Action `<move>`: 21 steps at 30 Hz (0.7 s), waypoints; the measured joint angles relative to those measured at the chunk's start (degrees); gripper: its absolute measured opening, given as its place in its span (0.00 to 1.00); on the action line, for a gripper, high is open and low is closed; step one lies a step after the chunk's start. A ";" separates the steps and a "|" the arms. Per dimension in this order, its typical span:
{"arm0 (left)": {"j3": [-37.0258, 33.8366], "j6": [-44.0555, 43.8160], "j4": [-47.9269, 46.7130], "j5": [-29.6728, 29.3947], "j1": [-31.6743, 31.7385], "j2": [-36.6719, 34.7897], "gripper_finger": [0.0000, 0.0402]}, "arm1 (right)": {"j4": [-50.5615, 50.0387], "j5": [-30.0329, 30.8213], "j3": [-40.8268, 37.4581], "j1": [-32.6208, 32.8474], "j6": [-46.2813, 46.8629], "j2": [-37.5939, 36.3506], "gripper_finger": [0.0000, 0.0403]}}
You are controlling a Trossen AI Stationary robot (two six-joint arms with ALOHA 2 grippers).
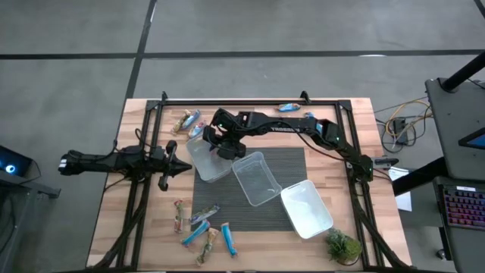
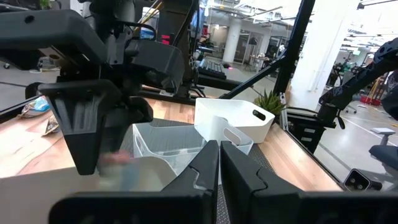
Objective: Pick and place Granola Bars by type
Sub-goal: Put the red granola bar into the gray bin
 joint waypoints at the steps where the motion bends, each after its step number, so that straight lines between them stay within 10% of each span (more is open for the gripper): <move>1: 0.00 0.00 -0.02 0.00 0.00 0.00 0.00 | 0.05 0.00 0.00 0.00 0.00 0.00 0.37; 21: 0.00 0.00 -0.01 0.00 0.01 0.00 0.00 | 0.19 0.10 0.00 -0.41 5.95 -0.47 0.36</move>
